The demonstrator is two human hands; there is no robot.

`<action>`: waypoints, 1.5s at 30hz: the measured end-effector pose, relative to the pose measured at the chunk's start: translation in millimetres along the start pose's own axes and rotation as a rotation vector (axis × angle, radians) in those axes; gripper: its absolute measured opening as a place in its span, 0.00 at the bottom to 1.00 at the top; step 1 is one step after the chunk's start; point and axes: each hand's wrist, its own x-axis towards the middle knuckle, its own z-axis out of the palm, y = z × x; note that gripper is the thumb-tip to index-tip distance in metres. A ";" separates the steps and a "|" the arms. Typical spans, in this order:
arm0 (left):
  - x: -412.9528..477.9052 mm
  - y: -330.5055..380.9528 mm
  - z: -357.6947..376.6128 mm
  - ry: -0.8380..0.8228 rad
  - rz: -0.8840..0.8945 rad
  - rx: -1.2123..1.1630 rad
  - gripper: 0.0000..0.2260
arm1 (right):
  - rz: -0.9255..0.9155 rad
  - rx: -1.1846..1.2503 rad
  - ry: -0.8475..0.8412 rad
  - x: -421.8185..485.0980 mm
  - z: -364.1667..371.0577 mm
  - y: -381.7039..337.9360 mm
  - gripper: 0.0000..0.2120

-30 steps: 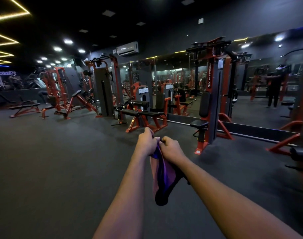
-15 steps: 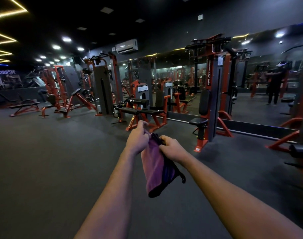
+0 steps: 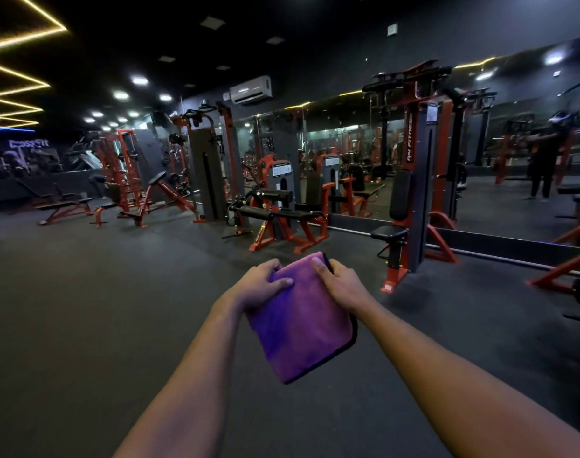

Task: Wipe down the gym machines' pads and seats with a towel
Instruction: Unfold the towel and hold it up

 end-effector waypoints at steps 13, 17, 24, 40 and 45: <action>11.1 -10.7 3.4 0.028 -0.163 0.127 0.08 | 0.074 0.049 0.080 25.0 -33.6 33.4 0.17; 18.8 3.8 26.6 0.312 -0.180 -0.204 0.07 | 0.031 0.197 0.096 25.6 -33.2 39.8 0.20; 31.9 42.4 72.9 0.796 -0.192 -0.291 0.11 | -0.079 0.198 0.206 38.1 -39.7 46.1 0.14; 100.7 -86.1 39.9 0.721 -0.277 -0.236 0.18 | 0.037 0.030 0.235 143.3 77.5 61.9 0.14; 157.1 -166.7 -18.2 0.599 -0.261 -0.284 0.10 | 0.125 0.060 0.259 227.8 152.6 43.4 0.13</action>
